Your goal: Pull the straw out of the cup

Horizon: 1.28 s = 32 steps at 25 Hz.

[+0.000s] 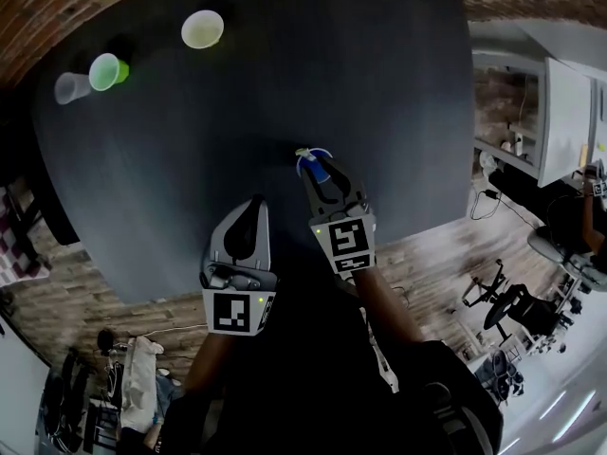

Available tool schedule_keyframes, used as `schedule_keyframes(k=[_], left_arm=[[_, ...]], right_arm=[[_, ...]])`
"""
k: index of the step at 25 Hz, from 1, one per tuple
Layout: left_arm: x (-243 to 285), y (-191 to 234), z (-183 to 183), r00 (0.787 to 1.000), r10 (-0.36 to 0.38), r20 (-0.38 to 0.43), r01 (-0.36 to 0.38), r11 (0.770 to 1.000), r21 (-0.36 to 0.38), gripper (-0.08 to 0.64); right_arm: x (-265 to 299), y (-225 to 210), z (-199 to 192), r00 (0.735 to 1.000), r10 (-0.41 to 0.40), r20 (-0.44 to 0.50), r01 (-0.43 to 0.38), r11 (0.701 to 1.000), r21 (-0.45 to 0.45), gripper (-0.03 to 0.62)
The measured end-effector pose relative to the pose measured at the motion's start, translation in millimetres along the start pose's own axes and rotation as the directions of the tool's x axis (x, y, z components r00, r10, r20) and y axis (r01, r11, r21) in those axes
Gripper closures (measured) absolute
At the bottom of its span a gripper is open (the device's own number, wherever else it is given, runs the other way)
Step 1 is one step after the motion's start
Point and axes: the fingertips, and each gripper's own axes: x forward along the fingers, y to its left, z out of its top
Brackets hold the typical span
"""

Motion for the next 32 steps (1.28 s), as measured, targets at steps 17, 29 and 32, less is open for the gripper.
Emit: schedule_keyframes(k=[17, 29, 32], left_arm=[[4.6, 3.5, -4.4, 1.000, 0.005, -0.010, -0.005, 1.000, -0.023, 0.555], [1.3, 5.6, -5.4, 1.000, 0.002, -0.007, -0.002, 0.999, -0.033, 0.555], [-1.4, 5.6, -2.6, 1.000, -0.003, 0.012, 0.003, 1.000, -0.023, 0.555]], right_arm=[[18.0, -0.5, -6.6, 0.998, -0.002, -0.060, 0.000, 0.999, -0.041, 0.508], [19.5, -2.7, -13.9, 0.996, -0.031, -0.084, 0.026, 0.998, -0.058, 0.546], [18.1, -2.0, -13.8, 0.996, -0.035, -0.083, 0.030, 0.998, -0.063, 0.548]])
